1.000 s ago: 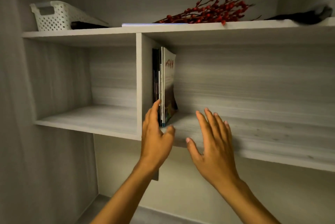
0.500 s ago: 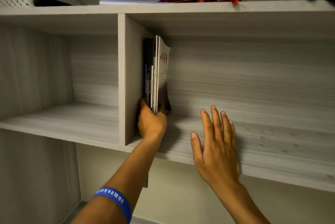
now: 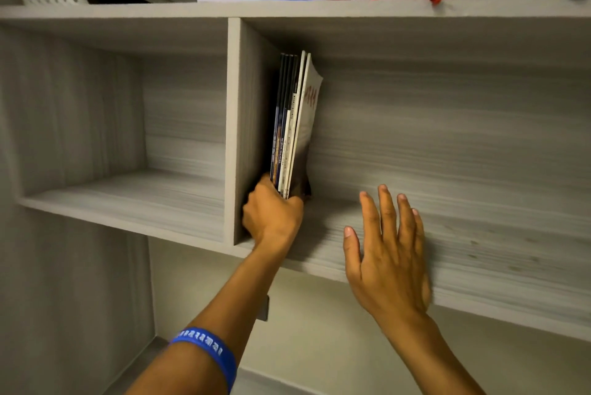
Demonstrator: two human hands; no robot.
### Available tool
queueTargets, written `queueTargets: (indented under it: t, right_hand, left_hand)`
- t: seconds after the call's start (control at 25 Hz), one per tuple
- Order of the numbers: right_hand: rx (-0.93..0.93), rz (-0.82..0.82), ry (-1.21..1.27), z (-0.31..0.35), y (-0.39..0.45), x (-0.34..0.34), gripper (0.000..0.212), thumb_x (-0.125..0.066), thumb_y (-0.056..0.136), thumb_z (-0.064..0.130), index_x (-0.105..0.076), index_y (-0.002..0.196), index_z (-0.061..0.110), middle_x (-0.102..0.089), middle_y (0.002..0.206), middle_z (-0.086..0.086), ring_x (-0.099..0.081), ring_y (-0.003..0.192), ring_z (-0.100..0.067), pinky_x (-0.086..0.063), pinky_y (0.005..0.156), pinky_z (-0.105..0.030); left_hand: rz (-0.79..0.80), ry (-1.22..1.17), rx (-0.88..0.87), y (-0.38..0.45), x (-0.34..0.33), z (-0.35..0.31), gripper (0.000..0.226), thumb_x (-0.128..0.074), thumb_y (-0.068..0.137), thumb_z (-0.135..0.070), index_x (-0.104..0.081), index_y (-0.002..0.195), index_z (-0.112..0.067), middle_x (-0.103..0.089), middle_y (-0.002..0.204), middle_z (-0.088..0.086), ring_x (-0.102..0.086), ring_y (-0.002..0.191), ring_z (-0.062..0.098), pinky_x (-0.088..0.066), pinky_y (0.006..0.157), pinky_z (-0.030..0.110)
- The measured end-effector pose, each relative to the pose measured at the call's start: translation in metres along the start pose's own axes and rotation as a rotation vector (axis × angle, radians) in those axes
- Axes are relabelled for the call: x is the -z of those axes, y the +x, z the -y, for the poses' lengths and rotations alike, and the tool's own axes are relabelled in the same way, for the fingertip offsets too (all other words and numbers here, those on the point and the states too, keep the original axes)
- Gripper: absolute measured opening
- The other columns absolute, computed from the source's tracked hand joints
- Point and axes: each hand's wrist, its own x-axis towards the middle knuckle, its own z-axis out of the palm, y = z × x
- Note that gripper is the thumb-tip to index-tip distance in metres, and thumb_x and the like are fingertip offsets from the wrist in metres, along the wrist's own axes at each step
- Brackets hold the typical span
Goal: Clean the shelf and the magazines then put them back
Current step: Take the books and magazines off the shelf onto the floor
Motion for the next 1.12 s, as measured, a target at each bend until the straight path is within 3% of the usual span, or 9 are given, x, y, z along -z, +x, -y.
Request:
queueTargets:
  t: [0.2, 0.32, 0.48, 0.56, 0.68, 0.8, 0.92, 1.0, 1.12]
  right_hand:
    - [-0.004, -0.01, 0.034, 0.003, 0.002, 0.002, 0.058, -0.029, 0.097, 0.043, -0.036, 0.146, 0.012, -0.037, 0.151, -0.016, -0.027, 0.142, -0.036, -0.025, 0.114, -0.049]
    - [-0.02, -0.035, 0.145, 0.003, 0.001, 0.007, 0.054, -0.034, 0.096, 0.038, -0.047, 0.138, 0.007, -0.049, 0.142, -0.016, -0.037, 0.136, -0.035, -0.033, 0.11, -0.048]
    - [-0.025, -0.01, 0.389, 0.033, 0.02, 0.027, 0.047, -0.043, 0.095, 0.036, -0.049, 0.135, 0.01, -0.05, 0.138, -0.01, -0.042, 0.129, -0.028, -0.042, 0.103, -0.044]
    - [-0.112, 0.061, 0.616, 0.054, 0.031, 0.038, 0.045, -0.053, 0.096, 0.035, -0.045, 0.137, 0.018, -0.048, 0.14, -0.003, -0.043, 0.128, -0.02, -0.043, 0.095, -0.031]
    - [-0.421, 0.21, 1.082, 0.078, 0.036, 0.053, 0.052, -0.061, 0.091, 0.041, -0.041, 0.138, 0.027, -0.046, 0.14, 0.002, -0.047, 0.122, -0.016, -0.043, 0.078, -0.018]
    - [-0.539, 0.329, 1.31, 0.081, 0.021, 0.065, 0.071, -0.064, 0.083, 0.051, -0.034, 0.144, 0.03, -0.049, 0.136, 0.006, -0.05, 0.114, -0.013, -0.047, 0.077, -0.024]
    - [-0.486, 0.494, 1.509, 0.078, -0.001, 0.084, 0.077, -0.067, 0.073, 0.068, -0.046, 0.138, 0.033, -0.063, 0.125, 0.01, -0.062, 0.11, -0.015, -0.051, 0.087, -0.032]
    - [-0.498, 0.525, 1.609, 0.078, -0.019, 0.103, 0.071, -0.069, 0.071, 0.065, -0.055, 0.13, 0.03, -0.068, 0.119, 0.005, -0.064, 0.11, -0.017, -0.051, 0.092, -0.038]
    - [-0.59, 0.444, 1.623, 0.072, -0.062, 0.137, 0.05, -0.068, 0.072, 0.048, -0.062, 0.115, 0.025, -0.072, 0.11, 0.0, -0.068, 0.102, -0.018, -0.053, 0.085, -0.035]
  left_hand:
    - [-0.023, 0.033, -0.205, -0.04, 0.055, 0.013, 0.064, -0.067, 0.087, -0.023, -0.037, 0.144, -0.019, -0.065, 0.12, 0.01, -0.066, 0.098, 0.03, -0.059, 0.08, 0.044]
    - [-0.056, -0.002, -0.257, -0.062, 0.082, 0.021, 0.066, -0.067, 0.084, -0.021, -0.038, 0.143, -0.02, -0.065, 0.121, 0.01, -0.068, 0.097, 0.029, -0.06, 0.076, 0.043]
    - [-0.061, -0.046, -0.275, -0.08, 0.106, 0.027, 0.064, -0.069, 0.083, -0.022, -0.041, 0.141, -0.022, -0.066, 0.12, 0.007, -0.069, 0.097, 0.025, -0.061, 0.074, 0.04]
    - [-0.029, -0.104, -0.274, -0.086, 0.116, 0.028, 0.062, -0.07, 0.082, -0.026, -0.044, 0.139, -0.023, -0.066, 0.119, 0.005, -0.069, 0.097, 0.023, -0.061, 0.074, 0.039]
    - [-0.002, -0.198, -0.292, -0.103, 0.141, 0.029, 0.06, -0.071, 0.079, -0.028, -0.048, 0.135, -0.025, -0.068, 0.116, 0.0, -0.069, 0.095, 0.018, -0.062, 0.072, 0.035]
    - [0.025, -0.29, -0.282, -0.132, 0.175, 0.029, 0.05, -0.074, 0.075, -0.026, -0.058, 0.122, -0.029, -0.07, 0.097, -0.011, -0.068, 0.083, 0.008, -0.06, 0.067, 0.024]
    - [0.093, -0.416, -0.225, -0.162, 0.211, 0.027, 0.031, -0.078, 0.073, -0.019, -0.067, 0.101, -0.027, -0.071, 0.083, -0.008, -0.069, 0.076, 0.008, -0.059, 0.061, 0.026]
    - [0.131, -0.449, -0.215, -0.182, 0.23, 0.024, 0.025, -0.078, 0.072, -0.018, -0.067, 0.094, -0.024, -0.071, 0.081, -0.005, -0.068, 0.073, 0.012, -0.059, 0.06, 0.028]
    - [0.22, -0.47, -0.172, -0.218, 0.249, 0.022, 0.026, -0.079, 0.074, -0.006, -0.068, 0.092, -0.022, -0.072, 0.083, -0.002, -0.069, 0.075, 0.015, -0.059, 0.063, 0.026]
